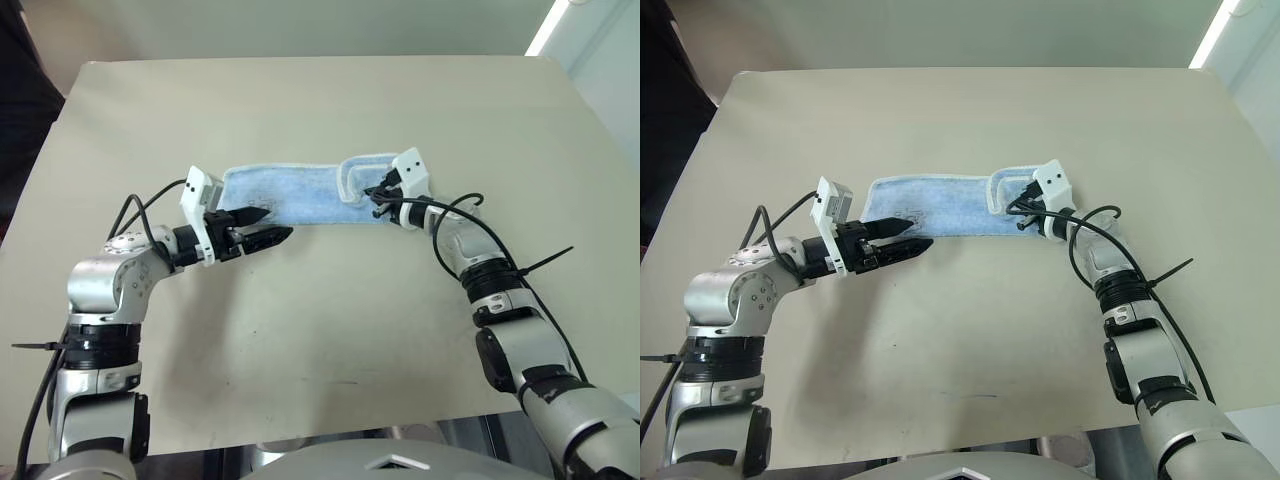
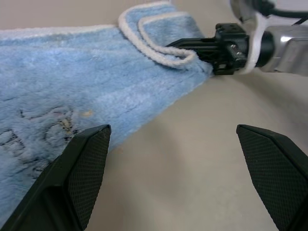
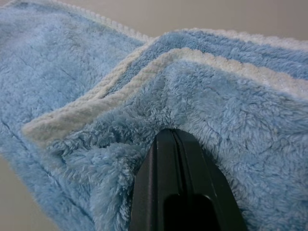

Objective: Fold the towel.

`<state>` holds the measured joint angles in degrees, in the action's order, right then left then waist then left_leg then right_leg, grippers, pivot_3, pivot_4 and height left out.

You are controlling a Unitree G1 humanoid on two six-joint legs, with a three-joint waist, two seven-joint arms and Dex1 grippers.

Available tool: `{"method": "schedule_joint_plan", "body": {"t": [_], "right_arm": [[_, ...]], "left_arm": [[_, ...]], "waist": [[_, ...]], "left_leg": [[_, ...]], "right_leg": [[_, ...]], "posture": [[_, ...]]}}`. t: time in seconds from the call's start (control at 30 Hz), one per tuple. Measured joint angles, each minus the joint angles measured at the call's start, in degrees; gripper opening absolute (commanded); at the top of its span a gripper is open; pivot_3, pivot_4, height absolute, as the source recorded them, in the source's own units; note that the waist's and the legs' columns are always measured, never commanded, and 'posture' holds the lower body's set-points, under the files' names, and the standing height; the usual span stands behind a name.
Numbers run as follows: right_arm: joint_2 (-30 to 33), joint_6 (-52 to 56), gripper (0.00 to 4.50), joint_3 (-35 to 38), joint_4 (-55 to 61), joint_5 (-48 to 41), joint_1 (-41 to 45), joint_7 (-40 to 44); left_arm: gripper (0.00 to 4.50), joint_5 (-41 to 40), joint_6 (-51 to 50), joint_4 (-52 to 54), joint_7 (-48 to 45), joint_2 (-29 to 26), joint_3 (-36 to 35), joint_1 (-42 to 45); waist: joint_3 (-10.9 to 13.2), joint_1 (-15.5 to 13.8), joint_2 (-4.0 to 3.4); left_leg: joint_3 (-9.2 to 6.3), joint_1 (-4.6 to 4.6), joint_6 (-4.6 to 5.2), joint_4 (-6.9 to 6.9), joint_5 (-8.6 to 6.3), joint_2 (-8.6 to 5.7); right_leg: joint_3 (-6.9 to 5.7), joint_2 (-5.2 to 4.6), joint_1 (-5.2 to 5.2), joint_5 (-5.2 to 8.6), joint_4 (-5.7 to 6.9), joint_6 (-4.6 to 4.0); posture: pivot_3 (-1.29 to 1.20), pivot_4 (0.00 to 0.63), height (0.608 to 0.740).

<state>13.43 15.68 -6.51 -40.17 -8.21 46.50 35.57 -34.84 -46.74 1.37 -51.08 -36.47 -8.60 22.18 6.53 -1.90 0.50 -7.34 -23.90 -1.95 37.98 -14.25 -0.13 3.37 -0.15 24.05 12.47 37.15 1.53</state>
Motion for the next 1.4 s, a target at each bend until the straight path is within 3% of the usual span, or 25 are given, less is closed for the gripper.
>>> {"method": "schedule_joint_plan", "body": {"t": [0.13,0.33,0.47,0.63,0.77,0.97,1.3,1.4], "right_arm": [[0.4,-0.4,0.04,1.2,2.4,-0.5,-1.9,1.0],[1.8,6.0,0.04,3.9,17.4,-4.8,-4.7,2.5],[4.5,11.2,0.04,7.0,29.7,-8.5,-1.6,2.5],[6.3,13.4,0.04,8.2,32.0,-9.5,0.1,2.5],[7.4,13.1,0.04,8.1,29.5,-9.3,0.1,2.7],[6.9,12.3,0.04,7.4,28.2,-9.0,0.1,2.8],[6.6,12.2,0.04,7.5,27.9,-9.1,0.1,2.6],[6.5,12.2,0.04,7.6,28.4,-9.1,-0.2,2.2]], "left_arm": [[4.50,-1.4,-1.3,2.3,3.8,1.9,-2.0,-1.5],[4.50,-3.7,-4.9,8.3,17.4,8.9,-7.8,-2.3],[4.50,-10.1,-11.5,13.6,36.6,23.2,-16.7,-2.9],[4.50,-21.8,-13.7,20.3,62.4,39.2,-27.1,-4.0],[4.50,-28.3,-11.9,24.5,82.0,40.0,-30.8,-3.7],[4.50,-32.2,-8.3,21.0,93.2,39.6,-30.3,-1.7],[4.50,-37.6,-5.4,9.9,93.2,34.9,-28.5,1.6],[4.50,-38.1,-3.5,5.6,91.0,33.6,-28.5,3.2]], "waist": [[0.0,-0.3,0.00],[0.0,-0.1,-0.03],[0.0,0.0,-0.02],[0.0,0.1,0.05],[0.1,0.2,0.00],[0.1,0.2,-0.01],[0.2,-0.4,-0.30],[0.3,-0.6,-0.33]], "left_leg": [[-0.01,0.00,-0.03,0.00,-0.04,0.00],[0.02,-0.03,-0.19,0.00,0.06,0.02],[0.10,-0.01,-0.13,0.05,0.10,0.04],[0.15,0.26,-0.10,0.00,0.11,0.09],[0.19,0.69,-0.11,-0.10,0.10,0.21],[0.19,1.05,-0.04,-0.05,0.06,0.19],[0.18,1.52,-0.17,-0.48,0.11,0.18],[0.20,1.87,-0.12,-0.84,0.12,0.13]], "right_leg": [[-0.07,-0.02,-0.01,-0.05,0.04,-0.05],[-0.06,0.04,0.04,-0.05,0.02,-0.05],[-0.05,0.03,-0.04,-0.06,-0.07,-0.05],[-0.01,0.07,-0.27,-0.05,-0.10,-0.05],[0.04,0.25,-0.63,-0.05,-0.10,-0.09],[0.04,0.27,-0.99,-0.02,-0.11,-0.17],[0.01,0.36,-1.24,-0.03,-0.05,-0.48],[0.03,0.36,-1.39,0.14,-0.07,-0.99]], "posture": [[0.00,0.150,0.740],[0.00,0.150,0.740],[0.00,0.150,0.740],[0.00,0.150,0.740],[0.00,0.150,0.740],[0.00,0.150,0.740],[0.00,0.150,0.740],[0.00,0.150,0.740]]}}
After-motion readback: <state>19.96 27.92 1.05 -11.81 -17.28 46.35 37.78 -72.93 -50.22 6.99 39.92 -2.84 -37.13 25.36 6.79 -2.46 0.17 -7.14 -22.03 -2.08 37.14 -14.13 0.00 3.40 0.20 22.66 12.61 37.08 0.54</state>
